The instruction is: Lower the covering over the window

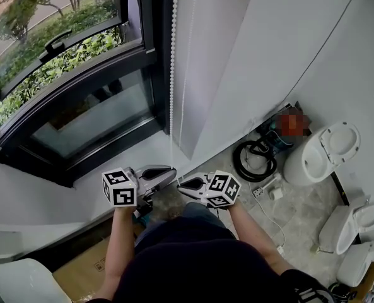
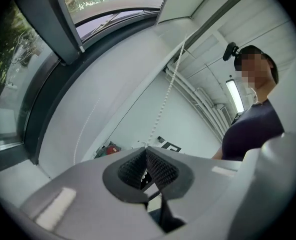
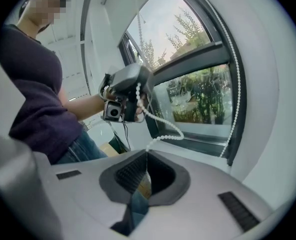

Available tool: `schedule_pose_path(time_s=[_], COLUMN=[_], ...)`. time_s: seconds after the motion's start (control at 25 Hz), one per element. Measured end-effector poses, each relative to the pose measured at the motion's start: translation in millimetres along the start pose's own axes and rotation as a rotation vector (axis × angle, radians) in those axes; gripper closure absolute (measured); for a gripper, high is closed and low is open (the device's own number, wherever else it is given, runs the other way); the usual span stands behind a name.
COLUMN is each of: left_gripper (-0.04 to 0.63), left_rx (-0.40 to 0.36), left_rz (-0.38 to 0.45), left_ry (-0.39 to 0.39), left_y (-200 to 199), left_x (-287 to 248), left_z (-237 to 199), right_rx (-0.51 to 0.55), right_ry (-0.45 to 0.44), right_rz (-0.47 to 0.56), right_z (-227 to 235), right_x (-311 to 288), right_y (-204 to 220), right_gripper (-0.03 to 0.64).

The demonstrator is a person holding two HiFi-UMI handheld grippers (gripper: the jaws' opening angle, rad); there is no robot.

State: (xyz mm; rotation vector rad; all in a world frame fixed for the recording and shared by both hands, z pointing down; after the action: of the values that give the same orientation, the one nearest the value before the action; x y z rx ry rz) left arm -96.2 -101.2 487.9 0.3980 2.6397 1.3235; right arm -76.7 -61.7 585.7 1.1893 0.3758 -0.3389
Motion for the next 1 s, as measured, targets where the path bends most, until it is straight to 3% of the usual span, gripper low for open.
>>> schedule_pose_path(time_s=[0.44,0.68,0.8,1.0], left_gripper=[0.584,0.584,0.584,0.584], left_rx=[0.043,0.086,0.103,0.055], left_rz=[0.008,-0.099,-0.072,0.002], left_ry=[0.013,-0.055,-0.078,-0.115], left_y=[13.0,48.7,50.7,48.8], left_x=[-19.6,-41.7,-48.2,-50.8], left_z=[4.9,-7.7,-7.2,-7.6], right_rx=[0.038,0.019,0.018,0.022], right_ry=[-0.02,-0.041,-0.057,-0.057], right_rz=[0.003,0.005,0.0,0.048], right_z=[1.6,0.4,-1.7,-1.4], right_x=[13.0,28.3,37.4,50.7], right_y=[-8.1,0.4,1.3,-0.4], right_gripper=[0.604,0.604,0.604,0.603])
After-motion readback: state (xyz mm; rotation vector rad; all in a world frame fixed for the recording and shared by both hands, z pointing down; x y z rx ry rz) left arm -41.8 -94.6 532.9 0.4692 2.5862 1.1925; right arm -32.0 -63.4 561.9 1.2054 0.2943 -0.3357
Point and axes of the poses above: the fingertips, and each gripper's own axes: x backward along the fingers, z to its right, y out of its underside, the point moved 1 cm from there along x, backward along the fingers, and after that the axes turned 2 degrees about -y, right-handed, at the moved point
